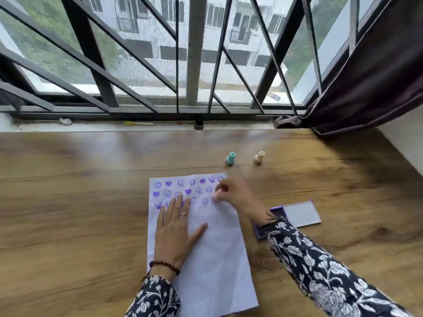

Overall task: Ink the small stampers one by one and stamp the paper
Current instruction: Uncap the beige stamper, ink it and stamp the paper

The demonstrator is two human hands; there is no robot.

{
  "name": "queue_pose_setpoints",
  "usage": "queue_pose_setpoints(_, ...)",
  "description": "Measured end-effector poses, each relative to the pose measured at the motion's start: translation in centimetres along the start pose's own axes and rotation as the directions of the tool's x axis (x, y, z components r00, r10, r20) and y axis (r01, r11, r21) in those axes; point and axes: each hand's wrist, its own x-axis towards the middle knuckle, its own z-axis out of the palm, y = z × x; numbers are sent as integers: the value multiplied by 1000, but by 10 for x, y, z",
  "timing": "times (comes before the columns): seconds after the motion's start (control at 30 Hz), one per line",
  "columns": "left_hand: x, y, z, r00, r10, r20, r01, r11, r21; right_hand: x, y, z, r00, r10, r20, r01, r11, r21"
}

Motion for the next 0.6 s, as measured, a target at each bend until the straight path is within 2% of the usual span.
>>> queue_pose_setpoints(0.07, 0, -3, 4, 1000, 10, -4, -11, 1000, -17, -13, 10, -10, 991, 101, -88, -69, 948, 311)
queue_pose_setpoints(0.1, 0, -4, 5, 1000, 14, -3, -14, 999, -37, -21, 17, -14, 981, 157, -111, -99, 907, 410)
queue_pose_setpoints(0.2, 4, 1, 2, 1000, -16, 9, 17, 995, -95, -42, 38, -29, 965, 255, -65, -169, 790, 590)
queue_pose_setpoints(0.27, 8, 13, -4, 1000, 10, -10, -11, 999, -49, -54, 51, -39, 962, 270, -34, -176, 714, 678)
queue_pose_setpoints(0.37, 19, 45, -7, 979, 182, -89, -191, 977, -96, -67, 70, -52, 945, 325, -43, -173, 608, 775)
queue_pose_setpoints(0.43, 31, 74, -5, 961, 277, -27, -277, 943, -185, -72, 80, -60, 932, 360, -34, -177, 535, 826)
queue_pose_setpoints(0.5, 43, 99, 0, 942, 329, 58, -306, 919, -248, -75, 89, -65, 927, 374, -21, -181, 497, 849)
queue_pose_setpoints(0.6, 58, 119, 10, 929, 338, 151, -304, 929, -209, -78, 97, -70, 932, 363, -13, -165, 455, 875)
